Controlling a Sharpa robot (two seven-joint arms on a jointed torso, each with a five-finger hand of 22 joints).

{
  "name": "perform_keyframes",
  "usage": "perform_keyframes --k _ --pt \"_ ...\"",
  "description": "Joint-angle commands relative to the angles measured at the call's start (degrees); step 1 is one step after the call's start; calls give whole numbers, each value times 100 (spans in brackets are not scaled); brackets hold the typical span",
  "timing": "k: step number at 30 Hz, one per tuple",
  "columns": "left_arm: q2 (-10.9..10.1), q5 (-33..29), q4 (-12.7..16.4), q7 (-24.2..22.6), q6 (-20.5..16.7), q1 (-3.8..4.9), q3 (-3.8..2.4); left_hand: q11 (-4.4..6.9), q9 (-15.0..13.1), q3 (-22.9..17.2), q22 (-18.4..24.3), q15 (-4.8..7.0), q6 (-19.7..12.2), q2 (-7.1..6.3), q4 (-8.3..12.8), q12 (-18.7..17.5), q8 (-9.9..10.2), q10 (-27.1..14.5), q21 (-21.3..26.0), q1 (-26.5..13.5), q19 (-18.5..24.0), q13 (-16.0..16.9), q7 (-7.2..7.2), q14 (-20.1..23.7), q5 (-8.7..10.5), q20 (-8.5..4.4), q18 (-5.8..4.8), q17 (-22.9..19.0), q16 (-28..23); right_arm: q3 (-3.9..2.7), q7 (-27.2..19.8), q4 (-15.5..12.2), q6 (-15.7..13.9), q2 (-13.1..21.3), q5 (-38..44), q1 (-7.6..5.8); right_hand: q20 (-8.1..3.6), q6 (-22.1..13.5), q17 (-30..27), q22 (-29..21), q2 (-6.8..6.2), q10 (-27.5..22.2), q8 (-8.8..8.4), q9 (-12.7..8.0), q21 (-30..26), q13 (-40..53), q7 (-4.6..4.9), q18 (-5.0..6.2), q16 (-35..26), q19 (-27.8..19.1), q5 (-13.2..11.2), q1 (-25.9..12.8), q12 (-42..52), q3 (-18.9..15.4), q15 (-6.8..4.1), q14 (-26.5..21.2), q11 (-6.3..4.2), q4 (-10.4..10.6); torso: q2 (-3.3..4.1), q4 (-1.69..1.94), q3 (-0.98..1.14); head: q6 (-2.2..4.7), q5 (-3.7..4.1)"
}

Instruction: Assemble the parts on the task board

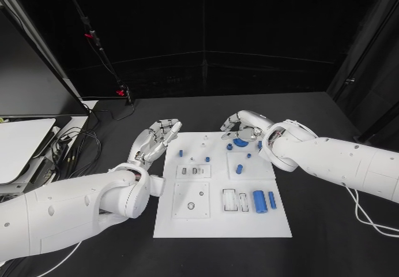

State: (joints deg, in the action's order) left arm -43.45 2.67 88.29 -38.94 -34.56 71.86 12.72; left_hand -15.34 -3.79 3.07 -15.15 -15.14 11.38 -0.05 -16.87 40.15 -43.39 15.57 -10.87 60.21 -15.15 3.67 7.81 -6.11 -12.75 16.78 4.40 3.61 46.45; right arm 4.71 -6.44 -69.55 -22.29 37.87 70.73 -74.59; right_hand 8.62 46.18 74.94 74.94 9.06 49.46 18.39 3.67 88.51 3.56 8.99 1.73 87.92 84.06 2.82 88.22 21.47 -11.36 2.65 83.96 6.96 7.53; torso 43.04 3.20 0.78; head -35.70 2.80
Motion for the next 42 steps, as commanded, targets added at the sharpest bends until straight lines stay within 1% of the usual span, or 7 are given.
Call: perform_keyframes --k 1,5,13,18,24,33,42 --pt "21 39 -39 -1688 123 7 -6 -3 7 -40 -3 -14 38 67 4 -19 31 16 -27 -9 -44 -4 932 -35 -25 -12 61 7 -5 -7 584 91 244 -62 935 -13 20 42 291 1112 -27 43 -60 -6 3 -6 -24 -79 -24 348 -13 66 -67 -18 -6 380 6 -33 98 35 17 19 69" --pt "29 40 -69 -1690 145 5 -6 -4 7 -39 -1 -15 35 79 4 -23 35 12 -27 -6 -41 -5 932 -36 -33 -13 62 7 -5 -7 739 170 394 -105 1141 -12 18 56 272 1104 -53 64 -135 -4 0 -4 -9 -77 -27 342 -13 85 -132 -32 -8 376 6 -11 138 62 17 25 147" --pt "41 40 -128 -1681 180 1 -6 -5 8 -36 -2 -19 32 96 5 -28 40 9 -30 0 -41 -5 933 -38 -48 -13 63 7 -4 -8 903 91 632 -76 1251 -11 32 43 199 1064 -131 126 -328 -4 -16 -2 3 -67 -41 313 -13 198 -277 -39 12 361 26 -20 186 65 15 18 204" --pt "55 40 -136 -1679 197 -1 -6 -5 8 -35 -2 -19 32 98 5 -29 41 8 -30 1 -41 -5 933 -38 -50 -13 63 7 -4 -8 1003 56 724 -73 1285 -11 36 43 180 1048 -145 119 -388 -1 -22 -3 8 -63 -46 302 -13 197 -337 -47 13 357 26 3 168 73 5 -23 204" --pt "50 40 -125 -1671 208 -2 -6 -5 8 -33 -1 -23 31 109 7 -33 44 6 -30 8 -38 -5 933 -40 -65 -12 63 8 -3 -10 951 4 624 -42 1298 -11 41 94 109 997 -149 129 -438 7 -42 2 55 -51 -60 269 -13 147 -397 -64 19 343 41 65 142 79 -5 -48 203" --pt "15 40 -117 -1653 201 -2 -6 -5 8 -30 -2 -25 30 117 8 -36 47 4 -33 14 -39 -5 933 -42 -77 -12 63 8 -2 -11 1063 -29 655 -12 1317 -11 45 121 109 982 -156 171 -466 9 -48 7 59 -47 -60 260 -12 149 -411 -62 23 343 44 76 118 93 -20 -66 219" --pt "17 40 -133 -1607 207 -1 -6 -6 8 -28 -1 -27 28 126 7 -39 50 1 -33 17 -37 -5 933 -43 -87 -11 62 8 -2 -12 1194 -55 696 -7 1423 -10 43 215 143 1001 -142 319 -535 13 -42 7 36 -51 -51 273 -11 269 -450 1 15 351 27 43 104 81 -23 -95 222"
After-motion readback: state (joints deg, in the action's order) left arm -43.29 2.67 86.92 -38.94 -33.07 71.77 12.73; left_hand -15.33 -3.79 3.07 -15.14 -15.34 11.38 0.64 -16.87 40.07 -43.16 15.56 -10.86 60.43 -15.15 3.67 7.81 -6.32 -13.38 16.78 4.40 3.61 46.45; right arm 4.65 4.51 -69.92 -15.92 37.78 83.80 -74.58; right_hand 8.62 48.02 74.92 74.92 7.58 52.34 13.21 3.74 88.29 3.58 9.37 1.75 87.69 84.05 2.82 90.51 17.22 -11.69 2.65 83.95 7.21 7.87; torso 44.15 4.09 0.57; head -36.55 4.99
